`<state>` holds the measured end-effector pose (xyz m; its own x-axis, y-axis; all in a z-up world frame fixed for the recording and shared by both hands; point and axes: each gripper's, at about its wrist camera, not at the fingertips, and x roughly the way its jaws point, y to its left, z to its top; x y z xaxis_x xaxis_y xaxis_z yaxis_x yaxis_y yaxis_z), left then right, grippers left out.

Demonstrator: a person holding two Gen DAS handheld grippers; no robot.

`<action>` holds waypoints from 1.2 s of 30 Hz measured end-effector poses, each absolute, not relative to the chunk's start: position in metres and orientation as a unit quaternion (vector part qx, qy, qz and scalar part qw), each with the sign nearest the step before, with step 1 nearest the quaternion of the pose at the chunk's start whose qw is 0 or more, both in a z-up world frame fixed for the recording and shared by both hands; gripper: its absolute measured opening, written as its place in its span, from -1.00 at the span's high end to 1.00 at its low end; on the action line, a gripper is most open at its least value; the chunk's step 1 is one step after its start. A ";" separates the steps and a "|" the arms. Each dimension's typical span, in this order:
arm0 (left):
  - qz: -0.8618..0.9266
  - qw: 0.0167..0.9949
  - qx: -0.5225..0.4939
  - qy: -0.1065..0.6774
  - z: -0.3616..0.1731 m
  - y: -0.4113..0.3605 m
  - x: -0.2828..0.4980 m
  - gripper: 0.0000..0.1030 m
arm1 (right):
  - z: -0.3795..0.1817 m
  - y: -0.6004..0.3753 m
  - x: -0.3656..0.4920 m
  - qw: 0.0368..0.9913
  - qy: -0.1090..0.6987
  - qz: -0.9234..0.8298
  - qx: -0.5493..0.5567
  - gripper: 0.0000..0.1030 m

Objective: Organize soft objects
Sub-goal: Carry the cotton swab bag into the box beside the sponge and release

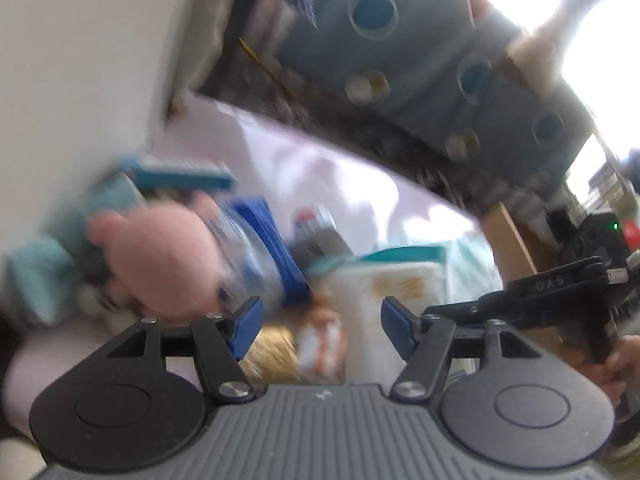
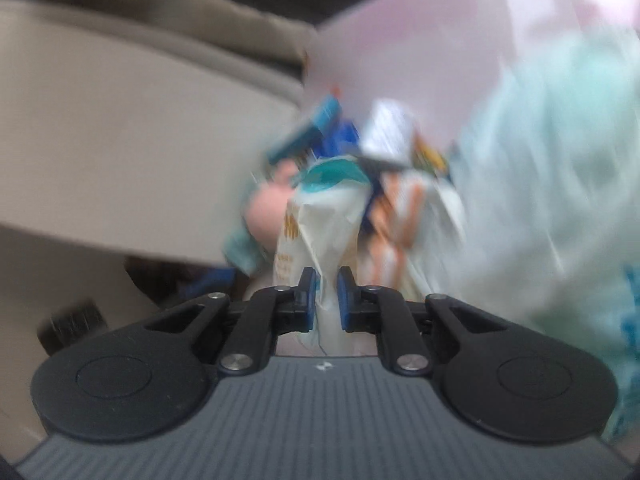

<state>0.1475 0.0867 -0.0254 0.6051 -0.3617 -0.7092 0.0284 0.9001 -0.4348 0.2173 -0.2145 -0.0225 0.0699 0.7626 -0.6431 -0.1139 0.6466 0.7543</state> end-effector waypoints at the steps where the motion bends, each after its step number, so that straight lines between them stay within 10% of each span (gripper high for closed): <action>1: -0.123 0.865 -0.195 0.446 -0.034 0.080 0.152 -0.26 | -0.028 -0.217 0.214 0.676 0.606 0.321 0.269 0.80; 16: -0.180 0.781 -0.248 0.544 -0.079 0.054 0.154 -0.10 | -0.054 -0.211 0.208 0.669 0.613 0.317 0.274 0.83; 21: -0.176 0.784 -0.232 0.548 -0.078 0.044 0.150 0.23 | -0.056 -0.212 0.206 0.667 0.613 0.312 0.285 0.83; 36: -0.243 0.840 -0.131 0.468 0.048 -0.039 0.140 0.33 | 0.055 -0.310 0.161 0.742 0.484 0.329 0.327 0.83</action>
<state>0.1399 -0.0393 0.0477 0.4443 -0.5309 -0.7216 0.2858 0.8474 -0.4475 0.1611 -0.3104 0.0552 0.3145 0.8048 -0.5034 -0.1724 0.5699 0.8034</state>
